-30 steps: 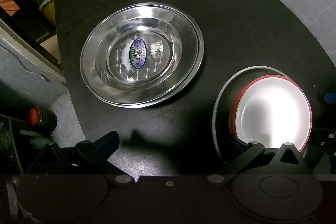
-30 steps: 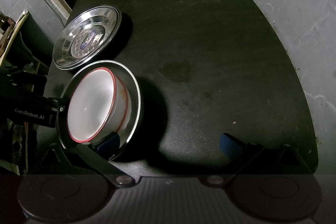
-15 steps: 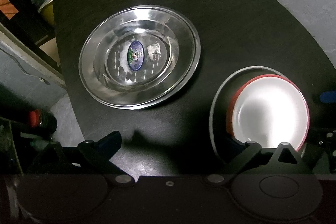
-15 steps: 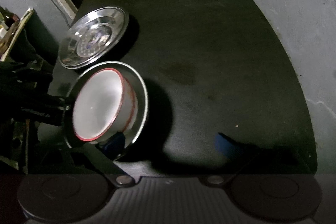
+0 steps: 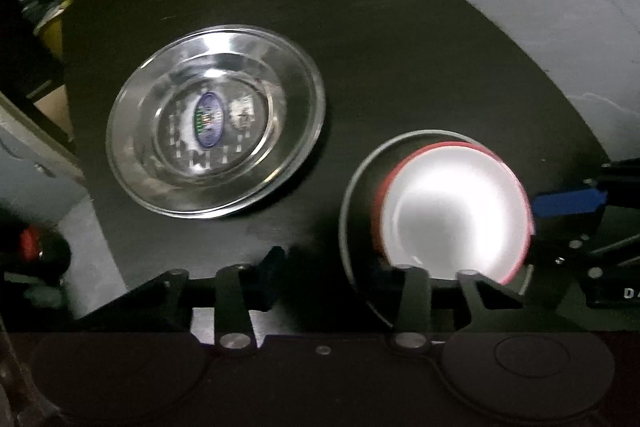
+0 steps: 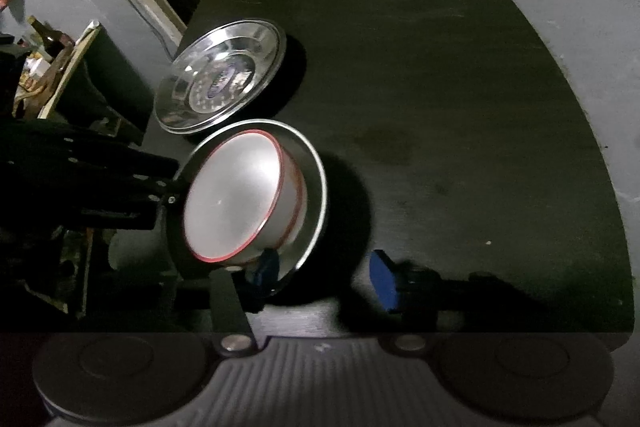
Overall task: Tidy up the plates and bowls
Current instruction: 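Lift the steel bowl holding the white bowls with both grippers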
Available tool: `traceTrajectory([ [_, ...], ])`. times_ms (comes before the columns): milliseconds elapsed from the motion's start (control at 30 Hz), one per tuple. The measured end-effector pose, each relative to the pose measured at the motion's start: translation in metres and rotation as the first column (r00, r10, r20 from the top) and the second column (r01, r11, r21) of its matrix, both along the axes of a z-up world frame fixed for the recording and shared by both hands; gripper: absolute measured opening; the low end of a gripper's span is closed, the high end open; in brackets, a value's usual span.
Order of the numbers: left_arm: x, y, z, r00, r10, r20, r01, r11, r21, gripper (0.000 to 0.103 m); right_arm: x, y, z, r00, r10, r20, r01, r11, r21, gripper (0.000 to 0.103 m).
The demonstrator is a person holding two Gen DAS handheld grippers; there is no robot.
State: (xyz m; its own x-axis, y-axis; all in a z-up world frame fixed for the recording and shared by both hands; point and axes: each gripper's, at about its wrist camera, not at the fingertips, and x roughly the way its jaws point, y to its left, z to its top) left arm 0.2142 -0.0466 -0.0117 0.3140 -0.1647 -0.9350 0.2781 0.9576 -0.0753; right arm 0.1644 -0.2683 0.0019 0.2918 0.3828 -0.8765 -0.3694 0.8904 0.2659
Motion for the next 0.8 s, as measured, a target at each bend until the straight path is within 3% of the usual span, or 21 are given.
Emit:
traceTrajectory([
  [167,-0.002,-0.0028,-0.0008,1.0,-0.024,-0.003,0.024,0.999,-0.03,0.023,-0.002,0.0028,0.0011,0.999,0.034,0.002,-0.034,0.999,0.038,0.025],
  [367,-0.0051,-0.0076,-0.0027,0.999,-0.05,0.001,0.05,0.998,-0.043,0.011,-0.0021,0.0029,0.0017,0.999,0.038,0.0,-0.038,0.998,0.046,0.023],
  [600,-0.0053,-0.0021,-0.0051,0.999,-0.041,0.001,0.041,0.996,-0.082,0.011,-0.0008,-0.0018,-0.0005,0.999,0.03,-0.012,-0.029,0.997,0.074,0.023],
  [800,-0.0057,-0.0054,-0.0055,0.999,-0.042,0.006,0.043,0.996,-0.072,0.011,0.0001,-0.0033,-0.0023,0.999,0.029,-0.03,-0.026,0.995,0.092,0.027],
])
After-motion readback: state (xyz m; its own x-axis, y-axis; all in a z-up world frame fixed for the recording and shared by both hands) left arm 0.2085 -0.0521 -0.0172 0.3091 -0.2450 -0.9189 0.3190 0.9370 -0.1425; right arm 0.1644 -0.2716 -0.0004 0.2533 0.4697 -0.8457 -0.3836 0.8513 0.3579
